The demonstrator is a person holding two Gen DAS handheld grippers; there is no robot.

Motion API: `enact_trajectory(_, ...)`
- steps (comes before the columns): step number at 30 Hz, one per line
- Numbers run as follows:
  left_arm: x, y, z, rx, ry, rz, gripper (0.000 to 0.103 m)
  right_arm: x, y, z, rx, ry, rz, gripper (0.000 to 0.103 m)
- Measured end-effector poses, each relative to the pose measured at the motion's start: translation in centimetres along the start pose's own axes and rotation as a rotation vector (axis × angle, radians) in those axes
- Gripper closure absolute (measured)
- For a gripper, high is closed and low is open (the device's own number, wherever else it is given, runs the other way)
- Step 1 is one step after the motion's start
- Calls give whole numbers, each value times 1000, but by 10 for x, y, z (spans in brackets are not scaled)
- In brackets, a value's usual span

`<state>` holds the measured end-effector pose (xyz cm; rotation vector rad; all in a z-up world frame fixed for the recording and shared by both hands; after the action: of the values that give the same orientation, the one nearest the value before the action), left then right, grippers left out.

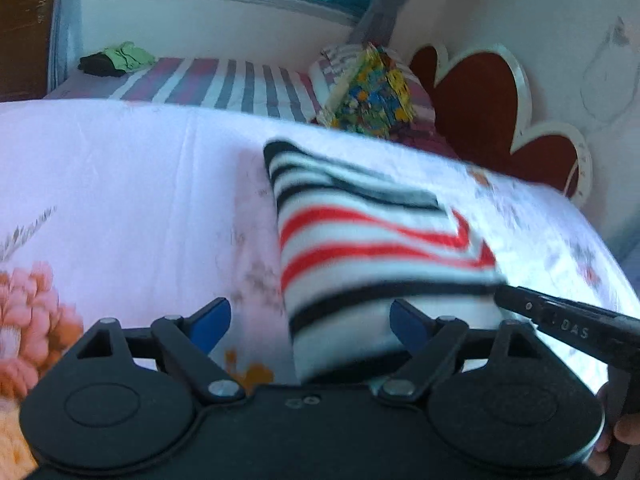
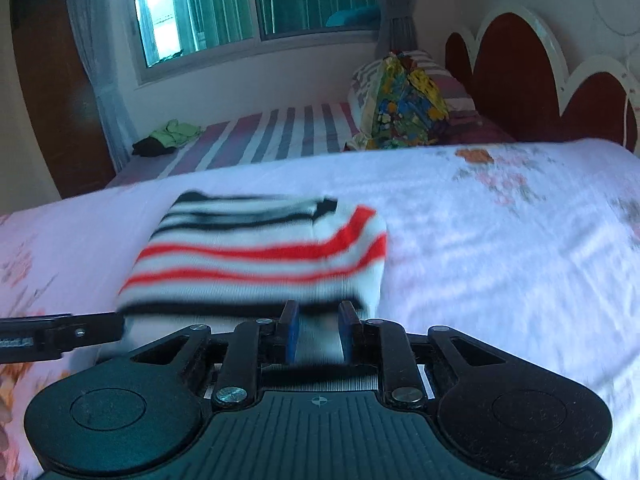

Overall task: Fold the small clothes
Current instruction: 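Release the folded sweater bundle and open both tools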

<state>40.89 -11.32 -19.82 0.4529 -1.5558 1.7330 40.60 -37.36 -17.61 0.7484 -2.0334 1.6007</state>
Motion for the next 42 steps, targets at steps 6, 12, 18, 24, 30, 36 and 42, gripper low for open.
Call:
enact_trajectory(6,-20,28,-1,-7,-7,-62,13,-3,30,-4,141,88,4,83)
enact_trajectory(12,4,31,9,-35,6,-61,17,26,32,-3,52,85,-14,83)
enact_trajectory(18,-8,46,7,-44,0,-85,15,23,53,6,13,163,-76,83)
enact_trajectory(24,-4,42,13,-23,-22,-90,16,38,43,14,0,150,-74,82)
enact_trajectory(30,-4,45,16,-22,-53,-89,12,26,51,30,-19,82,-138,82)
enact_trajectory(36,-1,35,18,-2,-82,-90,12,35,14,34,-10,14,-74,30)
enact_trajectory(42,10,11,22,8,-89,-34,11,16,-9,24,-2,-72,-87,30)
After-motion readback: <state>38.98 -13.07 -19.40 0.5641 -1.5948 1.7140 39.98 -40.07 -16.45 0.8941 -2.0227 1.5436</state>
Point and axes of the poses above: each gripper's, at about its wrist camera, not at the fingertips, and x roughly against the way its jaws point, z to its right, y to its underside, the point moved 6 cm from there along -x, roughly the way its jaws point, and after that the axes turned 5 degrees about -x, right-handed, at the moved point
